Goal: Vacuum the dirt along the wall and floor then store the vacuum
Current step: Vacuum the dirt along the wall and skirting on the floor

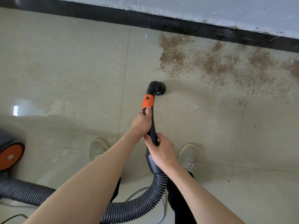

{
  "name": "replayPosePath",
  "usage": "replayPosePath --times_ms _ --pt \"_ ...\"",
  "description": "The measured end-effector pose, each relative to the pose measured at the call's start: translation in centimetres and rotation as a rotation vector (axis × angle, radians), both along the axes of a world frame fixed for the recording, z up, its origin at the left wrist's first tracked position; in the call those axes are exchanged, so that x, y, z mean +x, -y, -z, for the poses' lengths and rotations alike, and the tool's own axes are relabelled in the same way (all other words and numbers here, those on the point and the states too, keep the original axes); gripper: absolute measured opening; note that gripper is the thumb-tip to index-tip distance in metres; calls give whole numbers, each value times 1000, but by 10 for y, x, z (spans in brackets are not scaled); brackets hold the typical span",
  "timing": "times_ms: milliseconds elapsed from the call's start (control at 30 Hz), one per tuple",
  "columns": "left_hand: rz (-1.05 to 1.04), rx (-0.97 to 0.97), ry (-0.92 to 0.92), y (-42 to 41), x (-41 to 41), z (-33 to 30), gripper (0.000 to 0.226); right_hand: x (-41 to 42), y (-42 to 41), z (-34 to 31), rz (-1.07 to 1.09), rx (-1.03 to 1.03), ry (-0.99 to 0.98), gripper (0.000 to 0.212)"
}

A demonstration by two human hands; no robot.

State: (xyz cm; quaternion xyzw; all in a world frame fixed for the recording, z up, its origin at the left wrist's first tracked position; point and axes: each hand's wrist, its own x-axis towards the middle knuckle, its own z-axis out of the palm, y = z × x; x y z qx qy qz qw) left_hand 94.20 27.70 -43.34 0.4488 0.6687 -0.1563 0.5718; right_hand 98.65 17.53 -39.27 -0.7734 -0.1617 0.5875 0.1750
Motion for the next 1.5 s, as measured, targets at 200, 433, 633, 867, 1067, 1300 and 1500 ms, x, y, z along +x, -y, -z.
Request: replayPosePath --times_ms 200,433,633,867,1067,1300,1500 --pt "-48 1 -11 -9 -10 0 57 -4 -13 2 -54 -9 -5 26" --pt "-277 116 -116 -26 -100 0 58 -60 -49 0 -344 75 -90 32" --pt "-398 119 -71 -51 -128 -2 51 -77 -77 5 -350 104 -137 35" --pt "-294 -16 106 -50 -98 -19 40 -44 -66 6 -229 95 -59 32" --pt "-79 -94 140 -34 -83 -39 37 2 -57 2 -139 76 46 31" --pt "-78 -109 146 -27 -49 -38 41 37 -60 6 -240 78 101 32" --pt "-259 -164 199 -54 2 -21 40 54 -78 11 -238 119 74 32"
